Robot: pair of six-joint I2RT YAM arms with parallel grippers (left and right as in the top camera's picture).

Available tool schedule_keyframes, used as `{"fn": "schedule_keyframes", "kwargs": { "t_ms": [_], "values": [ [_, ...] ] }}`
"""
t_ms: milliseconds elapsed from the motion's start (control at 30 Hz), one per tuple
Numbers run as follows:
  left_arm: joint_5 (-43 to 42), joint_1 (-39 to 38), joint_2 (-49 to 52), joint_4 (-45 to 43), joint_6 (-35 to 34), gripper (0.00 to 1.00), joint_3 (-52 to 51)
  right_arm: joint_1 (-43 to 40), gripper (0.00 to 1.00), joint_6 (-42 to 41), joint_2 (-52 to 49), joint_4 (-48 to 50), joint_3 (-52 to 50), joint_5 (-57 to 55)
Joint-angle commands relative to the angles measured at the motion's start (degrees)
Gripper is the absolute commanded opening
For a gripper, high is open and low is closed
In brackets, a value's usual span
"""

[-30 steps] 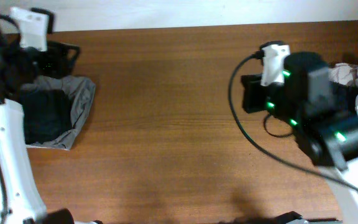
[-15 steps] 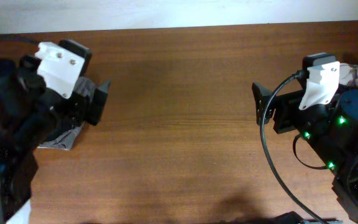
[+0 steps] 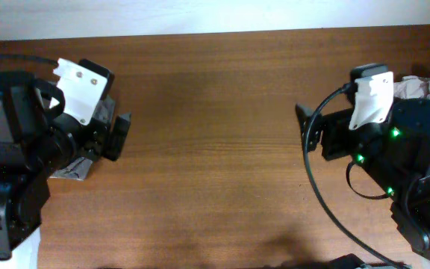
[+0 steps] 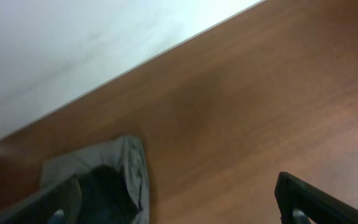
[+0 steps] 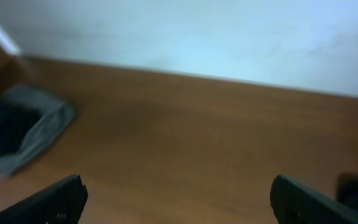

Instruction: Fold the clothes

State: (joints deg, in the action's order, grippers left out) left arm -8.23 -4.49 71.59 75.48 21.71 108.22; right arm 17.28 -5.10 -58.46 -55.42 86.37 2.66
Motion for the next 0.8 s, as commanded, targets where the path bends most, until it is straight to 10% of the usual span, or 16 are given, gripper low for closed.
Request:
{"fn": "schedule_keyframes", "kwargs": {
  "t_ms": [0,767],
  "values": [
    [0.6,-0.2,-0.3,2.3,0.7,0.99,0.0,0.0,0.99,0.3,-0.6,-1.7,0.7,6.7],
    [0.6,-0.2,-0.3,9.7,0.7,0.99,0.0,-10.1,0.99,7.9,24.3,-3.1,-9.4,-13.2]
  ]
}}
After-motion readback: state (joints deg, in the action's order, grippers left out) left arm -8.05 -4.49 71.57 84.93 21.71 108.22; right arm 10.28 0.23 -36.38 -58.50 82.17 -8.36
